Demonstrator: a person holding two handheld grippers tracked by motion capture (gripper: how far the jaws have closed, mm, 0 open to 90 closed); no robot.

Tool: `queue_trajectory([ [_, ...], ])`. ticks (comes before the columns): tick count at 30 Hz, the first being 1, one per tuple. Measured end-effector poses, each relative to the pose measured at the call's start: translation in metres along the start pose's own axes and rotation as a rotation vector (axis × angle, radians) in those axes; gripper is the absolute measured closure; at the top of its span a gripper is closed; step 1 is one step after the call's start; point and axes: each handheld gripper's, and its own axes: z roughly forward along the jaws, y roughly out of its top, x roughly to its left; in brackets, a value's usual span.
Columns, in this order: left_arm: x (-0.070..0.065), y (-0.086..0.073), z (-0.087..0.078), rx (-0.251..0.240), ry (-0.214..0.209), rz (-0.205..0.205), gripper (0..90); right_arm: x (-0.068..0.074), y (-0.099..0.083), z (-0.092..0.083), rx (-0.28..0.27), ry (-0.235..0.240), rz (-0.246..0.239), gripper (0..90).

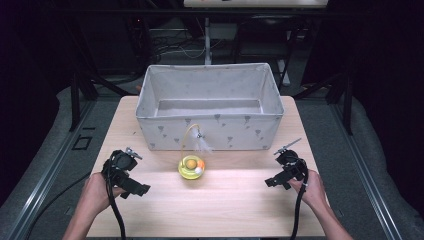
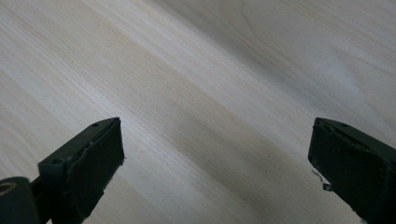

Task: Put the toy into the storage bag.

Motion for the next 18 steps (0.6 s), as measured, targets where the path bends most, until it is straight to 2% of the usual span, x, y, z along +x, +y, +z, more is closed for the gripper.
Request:
queue_trajectory([
  [3,-0.001,0.004,-0.006,-0.002,-0.004,0.009,0.2,0.001,0.001,0.002,0.012,-0.004,-0.013,3.1],
  [7,-0.002,0.012,-0.013,-0.003,-0.013,0.026,0.2,0.001,0.0,0.002,0.003,0.005,-0.006,3.1],
  [9,-0.003,0.018,-0.016,-0.005,-0.033,0.031,0.2,0.0,0.0,0.0,0.008,-0.004,-0.007,3.2],
  [12,-0.007,0.033,-0.021,-0.003,-0.049,0.058,0.2,0.0,-0.001,0.001,-0.002,0.004,-0.001,3.5],
  [14,-0.008,0.037,-0.022,-0.004,-0.051,0.063,0.2,0.001,-0.002,0.001,-0.015,0.002,0.01,3.5],
  [15,-0.009,0.042,-0.024,-0.004,-0.052,0.073,0.2,-0.001,-0.002,0.0,0.005,0.003,-0.008,3.5],
  [16,-0.011,0.049,-0.026,0.0,-0.058,0.085,0.2,-0.002,-0.002,0.0,0.01,-0.001,-0.01,3.5],
  [17,-0.011,0.049,-0.026,0.0,-0.058,0.085,0.2,-0.002,-0.002,0.0,0.01,-0.001,-0.01,3.5],
  [18,-0.013,0.057,-0.028,0.008,-0.059,0.107,0.2,-0.001,-0.002,0.0,0.003,0.003,-0.003,3.6],
])
